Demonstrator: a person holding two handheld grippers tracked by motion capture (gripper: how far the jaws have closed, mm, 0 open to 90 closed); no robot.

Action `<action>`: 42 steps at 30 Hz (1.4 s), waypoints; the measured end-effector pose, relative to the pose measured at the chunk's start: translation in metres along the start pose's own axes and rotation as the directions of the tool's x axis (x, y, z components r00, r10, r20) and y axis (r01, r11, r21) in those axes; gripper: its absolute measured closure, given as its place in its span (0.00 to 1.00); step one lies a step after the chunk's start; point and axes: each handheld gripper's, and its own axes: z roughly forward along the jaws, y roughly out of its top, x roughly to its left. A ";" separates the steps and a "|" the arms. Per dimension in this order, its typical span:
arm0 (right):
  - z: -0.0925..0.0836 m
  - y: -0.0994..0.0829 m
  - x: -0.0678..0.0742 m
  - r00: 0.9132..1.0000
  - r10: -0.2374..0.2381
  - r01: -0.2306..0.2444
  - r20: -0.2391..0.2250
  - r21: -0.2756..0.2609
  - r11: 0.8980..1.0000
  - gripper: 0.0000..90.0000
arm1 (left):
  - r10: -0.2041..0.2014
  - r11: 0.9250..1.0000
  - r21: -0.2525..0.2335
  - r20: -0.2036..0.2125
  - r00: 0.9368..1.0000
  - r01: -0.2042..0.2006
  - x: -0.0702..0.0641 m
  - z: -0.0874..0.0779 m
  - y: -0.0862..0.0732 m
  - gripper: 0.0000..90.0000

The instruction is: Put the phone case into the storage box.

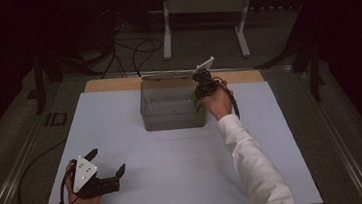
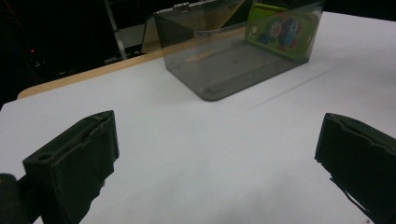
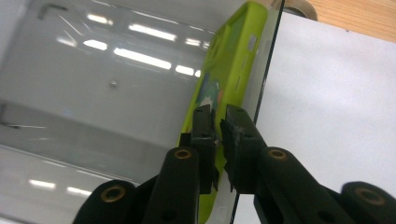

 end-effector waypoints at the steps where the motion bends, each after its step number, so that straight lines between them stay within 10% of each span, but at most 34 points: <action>1: -0.002 -0.001 -0.001 1.000 0.003 -0.003 -0.011 -0.008 1.000 0.90 | 0.001 1.000 0.001 0.000 1.000 -0.001 0.000 0.000 0.000 0.00; 18: -0.031 -0.016 -0.025 0.986 0.041 -0.066 -0.159 -0.155 0.986 0.68 | -0.003 1.000 0.002 0.001 1.000 0.003 -0.001 0.001 0.000 0.00; 42: -0.055 -0.062 -0.033 0.970 -0.091 0.002 -0.227 -0.366 0.931 0.32 | -0.001 1.000 0.009 0.002 1.000 0.001 -0.001 0.003 0.000 0.00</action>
